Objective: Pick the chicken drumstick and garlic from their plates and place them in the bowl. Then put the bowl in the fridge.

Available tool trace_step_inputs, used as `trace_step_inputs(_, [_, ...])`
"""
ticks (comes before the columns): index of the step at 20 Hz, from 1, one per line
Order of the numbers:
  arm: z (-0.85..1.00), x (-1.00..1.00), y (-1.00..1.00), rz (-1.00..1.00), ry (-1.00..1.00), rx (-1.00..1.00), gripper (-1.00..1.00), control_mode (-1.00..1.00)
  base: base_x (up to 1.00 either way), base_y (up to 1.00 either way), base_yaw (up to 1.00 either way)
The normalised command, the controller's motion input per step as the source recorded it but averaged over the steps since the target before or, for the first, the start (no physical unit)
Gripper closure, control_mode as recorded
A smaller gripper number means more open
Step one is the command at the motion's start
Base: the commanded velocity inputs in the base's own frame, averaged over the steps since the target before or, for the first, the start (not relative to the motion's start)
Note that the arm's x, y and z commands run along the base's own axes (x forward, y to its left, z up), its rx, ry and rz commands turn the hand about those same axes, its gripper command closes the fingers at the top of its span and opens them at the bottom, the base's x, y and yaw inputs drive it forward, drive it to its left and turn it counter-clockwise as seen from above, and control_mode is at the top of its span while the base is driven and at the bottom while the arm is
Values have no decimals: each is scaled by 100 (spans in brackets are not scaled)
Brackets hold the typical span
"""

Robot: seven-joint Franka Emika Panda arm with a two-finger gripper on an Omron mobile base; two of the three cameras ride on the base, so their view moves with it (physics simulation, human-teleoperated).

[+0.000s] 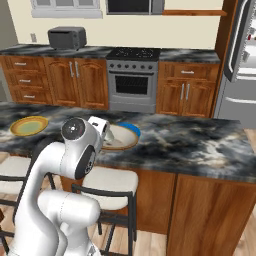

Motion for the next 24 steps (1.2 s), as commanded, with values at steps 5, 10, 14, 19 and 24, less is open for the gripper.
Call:
trace_step_inputs(5, [0,0,0,0,0,0,100,100,-47,-30,-4])
trace_step_inputs(10, [0,0,0,0,0,0,100,100,6,-66,-5])
trace_step_inputs(14, [0,0,0,0,0,0,100,100,13,-69,0])
trace_step_inputs(19, [0,0,0,0,0,0,100,100,16,-69,0])
trace_step_inputs(24, [0,0,0,0,0,0,100,100,30,-66,0])
